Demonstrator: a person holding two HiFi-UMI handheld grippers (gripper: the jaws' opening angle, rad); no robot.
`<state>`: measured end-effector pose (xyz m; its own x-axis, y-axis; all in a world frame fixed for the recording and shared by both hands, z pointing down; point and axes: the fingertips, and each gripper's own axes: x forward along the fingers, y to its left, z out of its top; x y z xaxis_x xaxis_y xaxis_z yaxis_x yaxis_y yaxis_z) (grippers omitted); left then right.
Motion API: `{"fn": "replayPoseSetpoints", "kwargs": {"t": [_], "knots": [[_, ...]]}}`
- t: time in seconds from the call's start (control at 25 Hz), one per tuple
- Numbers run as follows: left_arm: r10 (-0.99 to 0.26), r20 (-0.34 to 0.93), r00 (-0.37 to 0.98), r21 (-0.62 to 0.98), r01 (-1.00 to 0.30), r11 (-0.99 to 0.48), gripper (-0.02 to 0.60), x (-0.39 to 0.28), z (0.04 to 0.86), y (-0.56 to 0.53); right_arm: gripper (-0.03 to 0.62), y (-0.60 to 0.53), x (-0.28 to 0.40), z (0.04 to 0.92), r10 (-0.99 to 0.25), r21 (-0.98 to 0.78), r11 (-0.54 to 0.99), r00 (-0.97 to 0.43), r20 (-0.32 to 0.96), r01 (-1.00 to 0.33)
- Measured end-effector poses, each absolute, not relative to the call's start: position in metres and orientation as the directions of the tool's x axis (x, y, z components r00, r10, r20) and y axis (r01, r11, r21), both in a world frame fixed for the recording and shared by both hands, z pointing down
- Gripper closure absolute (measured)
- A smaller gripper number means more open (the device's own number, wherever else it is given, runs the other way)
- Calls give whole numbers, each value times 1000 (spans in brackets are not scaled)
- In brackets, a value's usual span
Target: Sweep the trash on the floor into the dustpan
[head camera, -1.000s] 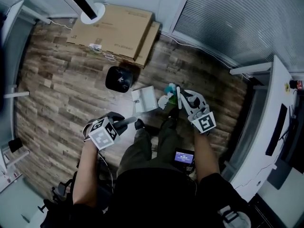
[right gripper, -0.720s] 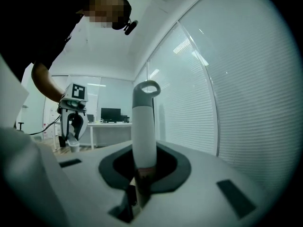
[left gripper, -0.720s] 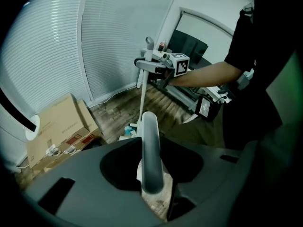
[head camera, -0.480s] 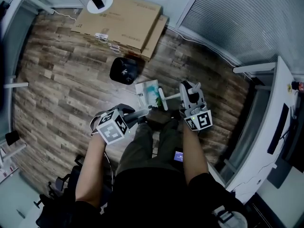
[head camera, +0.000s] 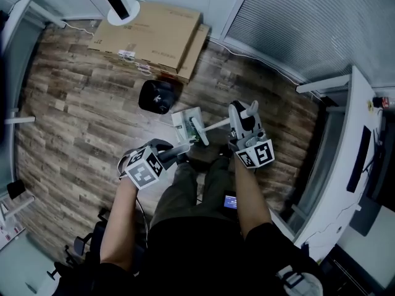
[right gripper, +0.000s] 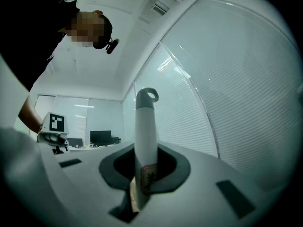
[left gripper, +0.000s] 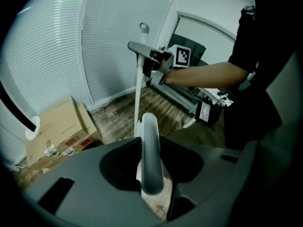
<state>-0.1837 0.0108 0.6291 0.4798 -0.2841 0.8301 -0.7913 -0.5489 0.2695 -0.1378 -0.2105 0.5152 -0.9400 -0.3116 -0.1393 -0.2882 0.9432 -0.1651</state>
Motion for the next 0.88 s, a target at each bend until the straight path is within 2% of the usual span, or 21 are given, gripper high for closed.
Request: {"fn": "replayPoseSetpoints", "kwargs": {"t": [0.32,0.52,0.72,0.88], "knots": [[-305,842,444,226,-804,-550,463,-196,632,16,563,-216,-96,471,-362,-61,932,-930,-60,-358],[-362,831,423,182,-821,-541,445,-205,615,16,566,-207,-69,435,-368,-16,930,-930,-2,-368],[-550,713,435,149,-861,-487,457,-216,559,-3,566,-191,-50,392,-363,-10,932,-932,-7,-363],[-768,484,418,148,-905,-399,489,-229,490,-28,566,-180,-35,365,-351,-26,936,-936,-13,-351]]}}
